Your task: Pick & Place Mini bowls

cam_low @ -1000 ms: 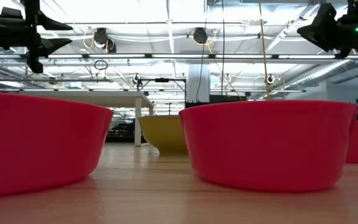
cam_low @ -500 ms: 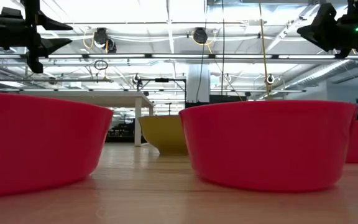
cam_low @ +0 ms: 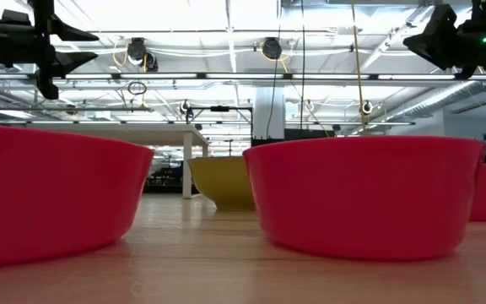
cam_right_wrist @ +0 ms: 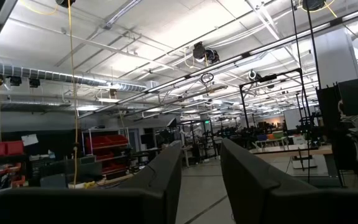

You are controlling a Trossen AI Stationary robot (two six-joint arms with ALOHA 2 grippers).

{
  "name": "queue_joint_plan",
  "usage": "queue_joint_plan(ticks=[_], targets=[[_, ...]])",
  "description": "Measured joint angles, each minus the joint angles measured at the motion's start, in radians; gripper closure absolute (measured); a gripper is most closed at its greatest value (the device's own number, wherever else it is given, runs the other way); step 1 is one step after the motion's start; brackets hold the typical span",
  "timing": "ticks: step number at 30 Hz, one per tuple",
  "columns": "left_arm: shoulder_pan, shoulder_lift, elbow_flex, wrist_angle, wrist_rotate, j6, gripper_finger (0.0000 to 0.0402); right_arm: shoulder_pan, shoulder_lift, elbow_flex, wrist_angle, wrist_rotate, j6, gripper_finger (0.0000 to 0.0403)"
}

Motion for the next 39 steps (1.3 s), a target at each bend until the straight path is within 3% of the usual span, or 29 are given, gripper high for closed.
queue_joint_plan(ticks=[34,39], targets=[[0.000,0.000,0.000,0.002,0.000,0.023,0.0252,0.000,0.000,0.000,0.000,0.000,0.000,0.0300],[0.000,0.000,0.000,0.002,0.000,-0.031,0.0252,0.000,0.000,0.000,0.000,0.000,0.000,0.0300]])
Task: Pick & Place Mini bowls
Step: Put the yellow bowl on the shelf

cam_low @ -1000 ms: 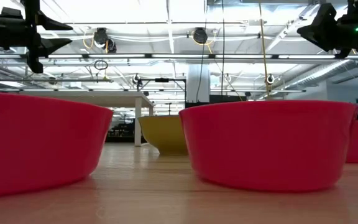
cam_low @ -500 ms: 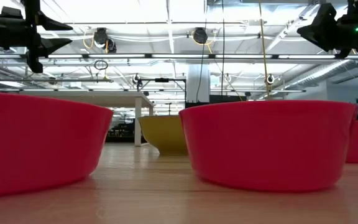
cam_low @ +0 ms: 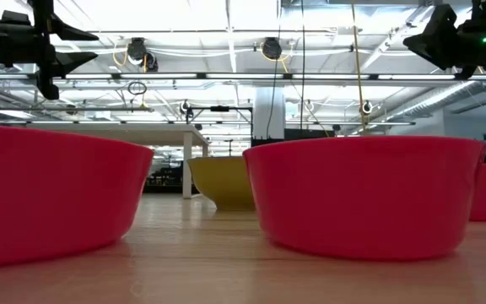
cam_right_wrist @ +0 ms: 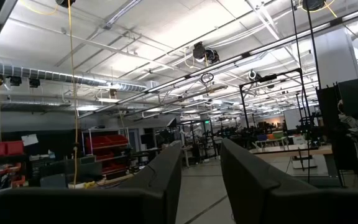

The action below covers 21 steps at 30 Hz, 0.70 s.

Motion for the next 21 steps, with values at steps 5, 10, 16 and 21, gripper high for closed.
queue_joint_plan(ticks=[5,10,16,21], targets=[[0.000,0.000,0.000,0.000,0.008,0.075,0.0252,0.000,0.000,0.000,0.000,0.000,0.000,0.0300],[0.000,0.000,0.000,0.000,0.194,0.188,0.0252,0.000,0.000,0.000,0.000,0.000,0.000,0.0300],[0.000,0.038,0.042,-0.023,0.243,0.273,0.0252,0.000,0.000,0.000,0.000,0.000,0.000,0.0300],[0.000,0.170,0.134,-0.220,0.246,0.279,0.0252,0.000,0.000,0.000,0.000,0.000,0.000,0.0300]])
